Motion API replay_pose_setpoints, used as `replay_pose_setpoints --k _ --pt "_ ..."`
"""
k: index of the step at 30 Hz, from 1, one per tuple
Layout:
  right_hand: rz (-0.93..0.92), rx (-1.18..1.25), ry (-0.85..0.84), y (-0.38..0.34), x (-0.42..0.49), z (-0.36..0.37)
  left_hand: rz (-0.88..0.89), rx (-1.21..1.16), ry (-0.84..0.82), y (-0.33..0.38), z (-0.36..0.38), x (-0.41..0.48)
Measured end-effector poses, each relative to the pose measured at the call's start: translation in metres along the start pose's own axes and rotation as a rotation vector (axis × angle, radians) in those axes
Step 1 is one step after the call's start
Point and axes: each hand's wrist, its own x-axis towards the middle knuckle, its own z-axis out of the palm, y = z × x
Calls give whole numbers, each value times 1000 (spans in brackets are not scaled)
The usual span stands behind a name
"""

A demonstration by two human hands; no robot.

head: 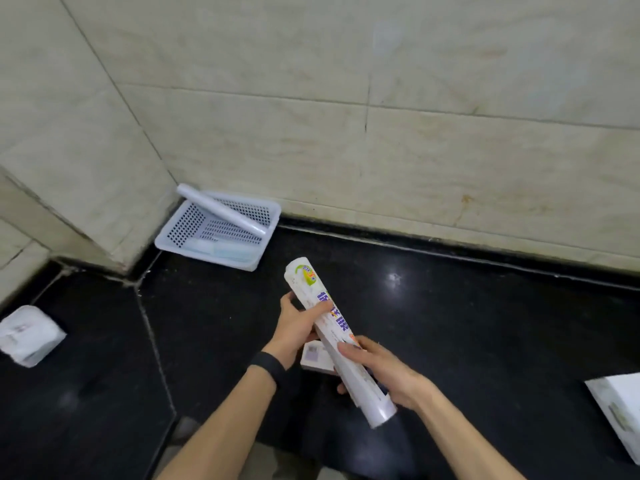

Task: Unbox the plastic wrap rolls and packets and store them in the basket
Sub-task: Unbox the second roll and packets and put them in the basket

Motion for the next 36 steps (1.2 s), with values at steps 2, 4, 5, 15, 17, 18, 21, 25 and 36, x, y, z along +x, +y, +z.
replay_pose_setpoints --k 2,4,5,15,17,18,21,25,36 --pt "-121 -196 129 -1 5 14 39 34 20 -1 -5 0" --pt "-180 -253 163 0 10 25 84 29 32 -1 -11 2" --pt "-181 -229 158 0 12 29 99 24 35 0 -14 3" --pt "-54 61 26 -9 11 26 148 80 34 -10 -25 3" --pt "-44 110 -1 -10 11 23 129 69 20 -8 -23 4" --pt "-46 135 -12 -9 11 22 111 72 18 -7 -22 6" --pt "-68 113 25 -5 14 21 46 103 30 -3 -18 10" --pt "-105 10 98 -5 15 21 -31 109 17 7 -10 11" --pt "-142 -23 111 -4 17 13 -97 42 66 12 -9 23"
